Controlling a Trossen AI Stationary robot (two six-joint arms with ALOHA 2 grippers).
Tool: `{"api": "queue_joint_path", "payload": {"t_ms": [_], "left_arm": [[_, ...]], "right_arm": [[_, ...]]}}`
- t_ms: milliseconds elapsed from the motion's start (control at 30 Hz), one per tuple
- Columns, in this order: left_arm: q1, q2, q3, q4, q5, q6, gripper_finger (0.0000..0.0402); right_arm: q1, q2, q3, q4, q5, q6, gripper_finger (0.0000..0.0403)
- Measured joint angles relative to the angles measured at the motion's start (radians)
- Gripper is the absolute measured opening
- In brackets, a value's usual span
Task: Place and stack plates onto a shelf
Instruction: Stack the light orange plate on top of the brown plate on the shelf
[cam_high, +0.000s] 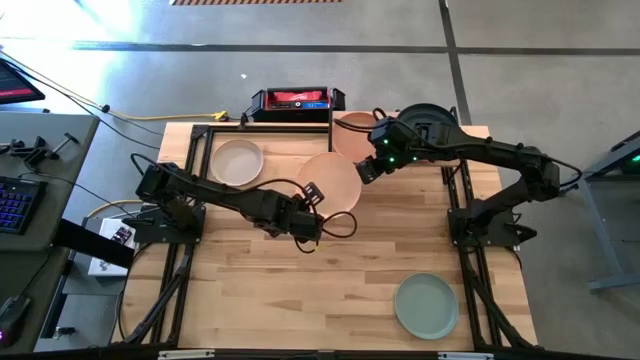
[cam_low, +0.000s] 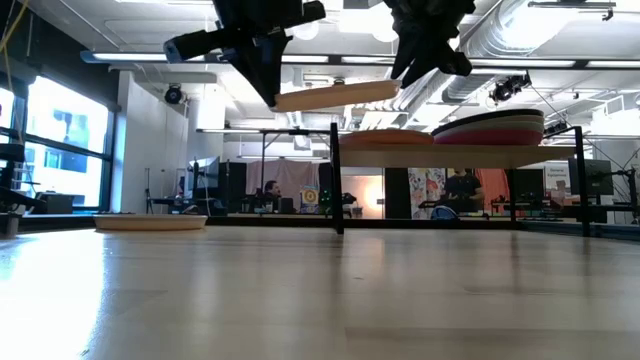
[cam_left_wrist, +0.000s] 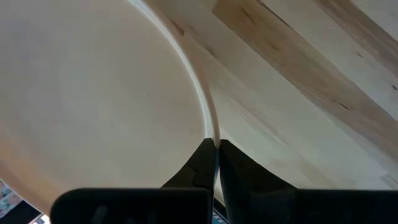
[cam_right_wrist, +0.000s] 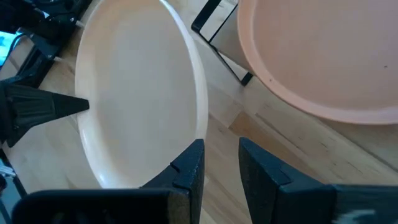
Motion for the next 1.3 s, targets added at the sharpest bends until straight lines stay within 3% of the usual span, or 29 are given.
{"api": "queue_joint_path", "payload": {"t_ms": [800, 1067, 1300], "left_arm": [[0.05, 0.0, 0.0, 0.134, -0.064, 0.063, 0.0001], [0.049, 0.0, 0.001, 0.147, -0.065, 0.035, 0.0003], [0.048, 0.0, 0.001, 0.191, -0.064, -0.04, 0.0019]], "right_arm": [[0.0, 0.0, 0.0, 0.001, -0.003, 0.0, 0.0077], [-0.002, 0.001, 0.0, 0.002, 0.008, 0.0, 0.0008], [-0.002, 0.001, 0.0, -0.003, 0.027, 0.019, 0.0003]]}}
